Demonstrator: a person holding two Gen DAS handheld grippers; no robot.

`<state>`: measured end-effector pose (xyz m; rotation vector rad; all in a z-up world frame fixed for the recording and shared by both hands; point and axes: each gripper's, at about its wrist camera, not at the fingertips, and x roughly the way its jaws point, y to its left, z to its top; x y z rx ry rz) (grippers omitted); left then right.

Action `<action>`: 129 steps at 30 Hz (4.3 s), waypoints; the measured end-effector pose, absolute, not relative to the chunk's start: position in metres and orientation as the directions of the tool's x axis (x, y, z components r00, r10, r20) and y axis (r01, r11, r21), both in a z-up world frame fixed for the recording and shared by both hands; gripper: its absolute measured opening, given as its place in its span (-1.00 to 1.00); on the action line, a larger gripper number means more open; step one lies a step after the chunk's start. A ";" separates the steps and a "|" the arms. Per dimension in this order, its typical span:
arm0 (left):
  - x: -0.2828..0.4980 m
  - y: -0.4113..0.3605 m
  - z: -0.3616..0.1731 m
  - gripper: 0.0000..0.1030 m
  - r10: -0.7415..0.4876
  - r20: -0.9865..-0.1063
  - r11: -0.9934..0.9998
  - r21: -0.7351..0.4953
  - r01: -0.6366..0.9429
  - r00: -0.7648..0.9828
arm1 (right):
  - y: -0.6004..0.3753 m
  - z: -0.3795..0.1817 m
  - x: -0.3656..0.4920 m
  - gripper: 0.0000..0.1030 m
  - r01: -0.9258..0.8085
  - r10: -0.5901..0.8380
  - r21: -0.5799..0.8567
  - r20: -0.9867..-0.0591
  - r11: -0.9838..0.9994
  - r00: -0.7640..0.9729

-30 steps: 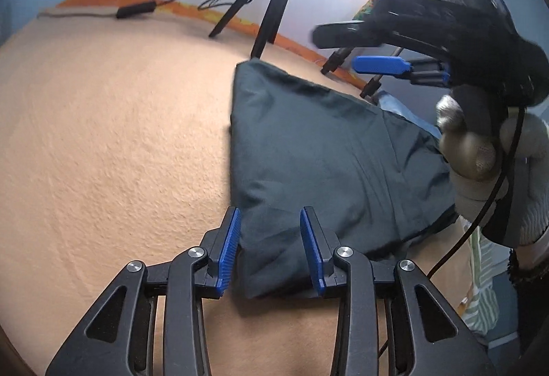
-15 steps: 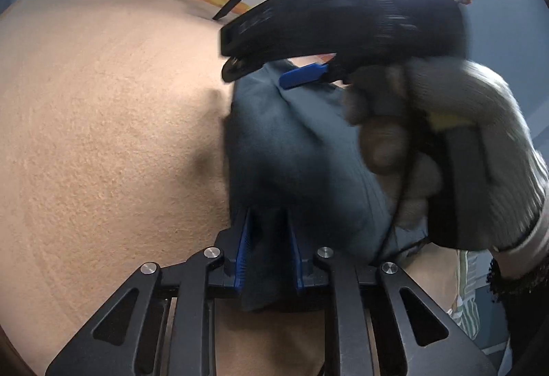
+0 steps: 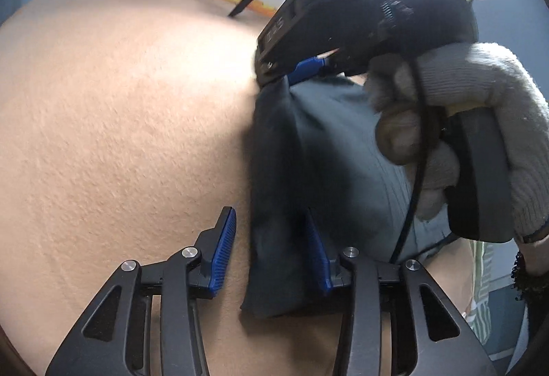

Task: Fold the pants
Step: 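Grasp the folded pants edge with the right gripper while the left gripper holds its corner, then lift the grey pants with both grippers and carry them toward the blue jeans, then lower the grey pants onto the blue jeans and open both grippers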

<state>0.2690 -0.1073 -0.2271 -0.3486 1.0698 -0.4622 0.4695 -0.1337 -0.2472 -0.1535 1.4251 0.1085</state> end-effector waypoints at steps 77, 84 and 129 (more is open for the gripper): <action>0.376 -0.511 -0.169 -0.94 -0.809 -0.587 0.404 -0.519 0.753 0.030 | -0.629 -0.159 0.285 -1.00 0.313 0.112 0.298 -0.861 0.902 0.497; 0.379 -0.505 -0.152 -0.81 -0.763 -0.640 0.439 -0.414 0.797 0.088 | -0.629 -0.166 0.287 -0.86 0.307 0.091 0.272 -0.864 0.912 0.495; 0.541 -0.373 -0.195 -0.27 -0.640 -0.747 0.622 -0.367 0.692 0.179 | -0.368 -0.196 0.163 -0.12 0.148 0.258 0.365 -0.842 0.919 0.474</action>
